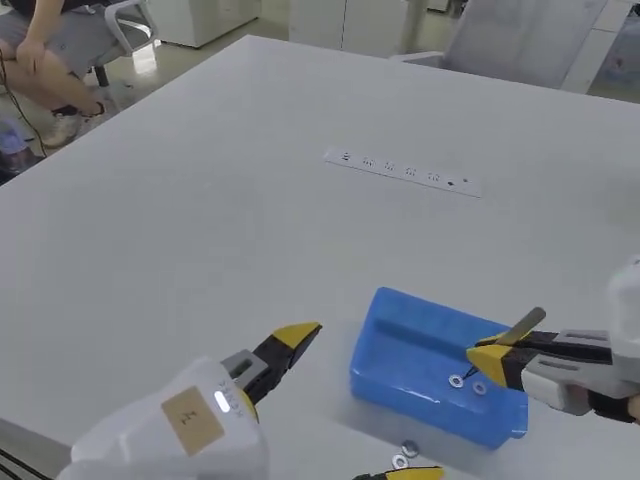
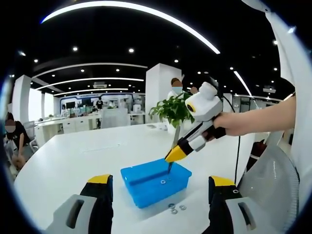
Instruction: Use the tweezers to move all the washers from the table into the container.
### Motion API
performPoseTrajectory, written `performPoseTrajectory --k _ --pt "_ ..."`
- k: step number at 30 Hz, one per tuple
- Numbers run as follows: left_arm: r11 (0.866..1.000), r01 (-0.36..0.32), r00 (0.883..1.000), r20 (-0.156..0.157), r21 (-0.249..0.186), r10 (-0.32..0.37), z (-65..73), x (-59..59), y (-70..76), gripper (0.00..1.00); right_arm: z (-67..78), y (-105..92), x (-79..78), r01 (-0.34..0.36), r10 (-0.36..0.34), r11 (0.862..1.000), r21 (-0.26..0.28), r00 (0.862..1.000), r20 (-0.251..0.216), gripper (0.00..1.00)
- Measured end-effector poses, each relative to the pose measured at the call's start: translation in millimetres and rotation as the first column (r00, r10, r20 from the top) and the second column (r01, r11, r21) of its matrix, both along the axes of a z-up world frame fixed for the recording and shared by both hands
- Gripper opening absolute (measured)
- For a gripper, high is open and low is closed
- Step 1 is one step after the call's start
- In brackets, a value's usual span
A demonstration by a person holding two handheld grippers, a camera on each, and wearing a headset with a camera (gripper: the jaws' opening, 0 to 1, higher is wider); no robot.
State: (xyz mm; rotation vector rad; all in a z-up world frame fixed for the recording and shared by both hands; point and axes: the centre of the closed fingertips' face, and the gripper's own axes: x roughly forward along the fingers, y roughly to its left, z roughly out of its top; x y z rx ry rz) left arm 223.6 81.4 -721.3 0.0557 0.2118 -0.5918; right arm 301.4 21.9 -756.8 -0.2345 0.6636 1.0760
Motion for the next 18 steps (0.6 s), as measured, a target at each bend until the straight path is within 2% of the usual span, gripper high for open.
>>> performPoseTrajectory --k 4,7,13,18 --pt "1.000 0.000 1.000 0.001 -0.001 0.000 0.2 0.0 0.1 0.81 6.1 5.6 -14.3 -0.029 0.029 1.000 0.008 1.000 -0.003 0.05" --pt "1.000 0.002 1.000 0.002 0.000 -0.002 0.0 -0.2 0.0 0.81 3.6 11.9 -29.9 -0.064 0.065 0.998 0.021 0.997 -0.030 0.05" --pt "1.000 0.000 1.000 0.003 0.001 0.000 -0.2 -0.2 0.5 0.81 -18.7 15.2 -47.1 -0.094 0.095 0.995 0.021 0.990 -0.100 0.05" --pt "1.000 0.001 1.000 0.002 0.001 -0.001 -0.2 -0.4 0.2 0.81 -39.6 16.0 -55.0 -0.100 0.101 0.995 0.013 0.982 -0.159 0.05"
